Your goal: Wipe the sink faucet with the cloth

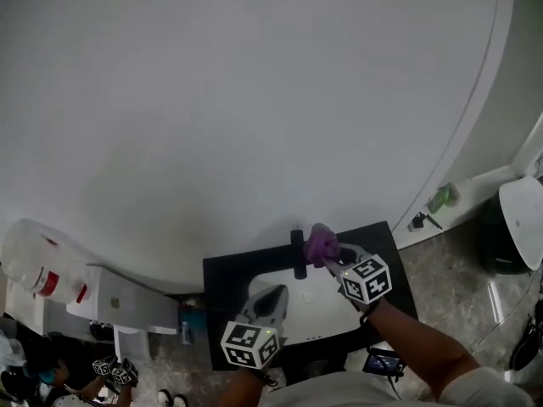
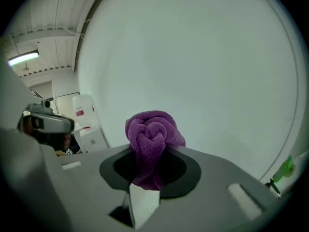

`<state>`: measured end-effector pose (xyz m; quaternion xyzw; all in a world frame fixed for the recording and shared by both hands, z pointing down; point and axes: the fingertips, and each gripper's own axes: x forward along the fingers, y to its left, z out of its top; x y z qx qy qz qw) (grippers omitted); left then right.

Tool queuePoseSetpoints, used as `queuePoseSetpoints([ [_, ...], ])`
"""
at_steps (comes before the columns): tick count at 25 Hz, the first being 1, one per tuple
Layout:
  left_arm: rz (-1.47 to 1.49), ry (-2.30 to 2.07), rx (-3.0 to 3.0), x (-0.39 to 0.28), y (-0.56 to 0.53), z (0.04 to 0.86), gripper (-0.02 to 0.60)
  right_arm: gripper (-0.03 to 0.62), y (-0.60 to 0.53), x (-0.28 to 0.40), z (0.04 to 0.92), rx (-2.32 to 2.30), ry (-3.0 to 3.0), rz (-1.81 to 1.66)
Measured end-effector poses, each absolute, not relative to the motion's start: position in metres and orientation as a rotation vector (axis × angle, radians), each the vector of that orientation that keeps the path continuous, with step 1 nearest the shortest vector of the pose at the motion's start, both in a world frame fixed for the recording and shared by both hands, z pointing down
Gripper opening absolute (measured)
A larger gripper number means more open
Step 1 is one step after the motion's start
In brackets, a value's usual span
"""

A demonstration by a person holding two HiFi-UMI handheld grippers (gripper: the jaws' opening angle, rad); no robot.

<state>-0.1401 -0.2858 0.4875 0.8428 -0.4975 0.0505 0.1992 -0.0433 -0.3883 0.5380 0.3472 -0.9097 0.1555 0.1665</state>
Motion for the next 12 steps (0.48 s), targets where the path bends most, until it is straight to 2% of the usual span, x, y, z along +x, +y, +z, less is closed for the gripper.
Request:
queuePoseSetpoints([
  [6, 0.111, -1.491, 2.398, -0.133, -0.283, 0.43, 0.006, 0.091, -0.315, -0.041, 0.435, 1.042, -2.753, 0.39],
  [12, 0.086, -1.557, 2.416, -0.129, -0.281, 0.408, 0.006, 0.091, -0.294, -0.041, 0.418, 1.055, -2.776, 0.385],
])
